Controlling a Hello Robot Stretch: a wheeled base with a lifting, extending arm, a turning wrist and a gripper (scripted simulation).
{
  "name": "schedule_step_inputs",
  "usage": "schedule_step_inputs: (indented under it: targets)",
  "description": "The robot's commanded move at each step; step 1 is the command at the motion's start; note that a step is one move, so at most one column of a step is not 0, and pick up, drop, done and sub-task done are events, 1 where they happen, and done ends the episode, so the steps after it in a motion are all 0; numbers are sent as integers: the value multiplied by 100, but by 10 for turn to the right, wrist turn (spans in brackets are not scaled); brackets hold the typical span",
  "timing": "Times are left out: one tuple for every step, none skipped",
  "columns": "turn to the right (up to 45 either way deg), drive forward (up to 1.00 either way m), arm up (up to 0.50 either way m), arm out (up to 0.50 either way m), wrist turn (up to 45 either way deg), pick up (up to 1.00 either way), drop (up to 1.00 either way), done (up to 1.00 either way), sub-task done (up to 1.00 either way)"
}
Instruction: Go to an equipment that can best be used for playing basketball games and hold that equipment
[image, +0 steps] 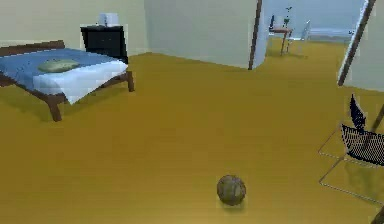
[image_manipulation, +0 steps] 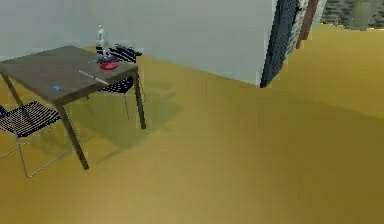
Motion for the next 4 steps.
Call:
schedule_step_inputs:
  targets:
    - [330, 0, 0, 0, 0, 0, 0, 0, 0]
    - [0, 10, 0, 0, 0, 0, 0, 0, 0]
    - [90, 0, 0, 0, 0, 0, 0, 0, 0]
    - [0, 25, 0, 0, 0, 0, 0, 0, 0]
